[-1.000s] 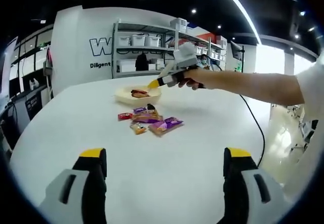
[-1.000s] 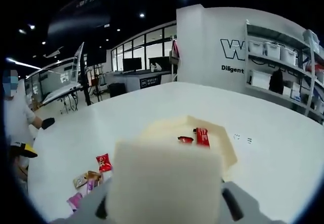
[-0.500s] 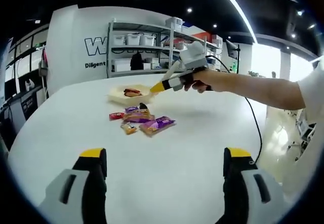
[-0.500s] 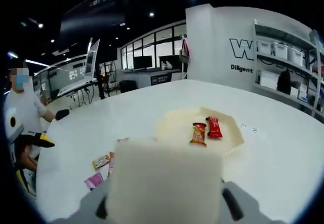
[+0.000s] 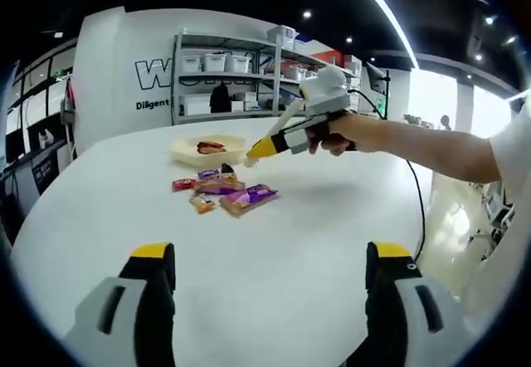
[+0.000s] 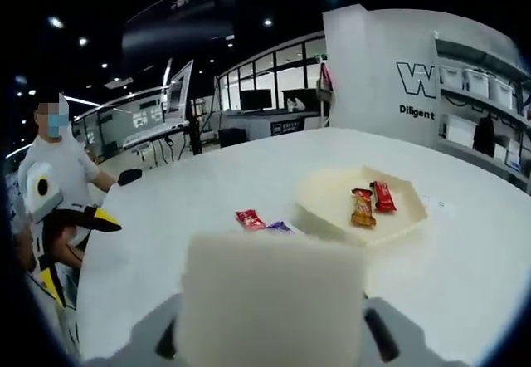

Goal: Place the target food into the container with the food tongs after gripping and lifting it, then release it inside without dropping or visibly crushing the food.

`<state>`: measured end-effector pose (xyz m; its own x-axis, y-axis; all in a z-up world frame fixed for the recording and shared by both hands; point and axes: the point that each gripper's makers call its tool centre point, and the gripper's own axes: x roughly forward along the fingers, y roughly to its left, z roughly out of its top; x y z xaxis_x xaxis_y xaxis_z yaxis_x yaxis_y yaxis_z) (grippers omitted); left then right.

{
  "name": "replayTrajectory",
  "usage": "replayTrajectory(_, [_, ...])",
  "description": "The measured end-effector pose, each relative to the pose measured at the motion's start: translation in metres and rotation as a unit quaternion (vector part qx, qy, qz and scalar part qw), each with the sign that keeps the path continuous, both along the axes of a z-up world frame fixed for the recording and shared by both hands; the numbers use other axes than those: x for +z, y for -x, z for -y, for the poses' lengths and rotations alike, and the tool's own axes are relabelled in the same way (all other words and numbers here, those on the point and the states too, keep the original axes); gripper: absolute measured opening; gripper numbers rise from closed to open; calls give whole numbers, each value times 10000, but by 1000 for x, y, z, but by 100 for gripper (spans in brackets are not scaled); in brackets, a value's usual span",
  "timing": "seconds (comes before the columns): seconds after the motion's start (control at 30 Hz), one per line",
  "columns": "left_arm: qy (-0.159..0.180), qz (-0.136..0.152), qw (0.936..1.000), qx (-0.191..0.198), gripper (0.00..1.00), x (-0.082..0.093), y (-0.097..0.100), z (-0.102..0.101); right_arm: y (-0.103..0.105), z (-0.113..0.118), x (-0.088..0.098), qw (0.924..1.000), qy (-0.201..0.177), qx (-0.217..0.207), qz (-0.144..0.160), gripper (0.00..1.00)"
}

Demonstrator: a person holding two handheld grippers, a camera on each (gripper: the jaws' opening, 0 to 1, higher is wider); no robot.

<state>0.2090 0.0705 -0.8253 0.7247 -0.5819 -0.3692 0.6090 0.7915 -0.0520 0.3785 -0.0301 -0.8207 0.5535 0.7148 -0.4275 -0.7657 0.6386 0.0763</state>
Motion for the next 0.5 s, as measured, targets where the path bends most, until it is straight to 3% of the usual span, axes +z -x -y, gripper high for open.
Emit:
replayTrajectory(0.13, [-16,3,10000,5,94,0,3,-1,12,-8,-7,9994,139,318,15,23])
replayTrajectory(0.5, [-46,2,10000,43,94,-1,6,-6,42,-28,-12,9936,43,1130,-61,23])
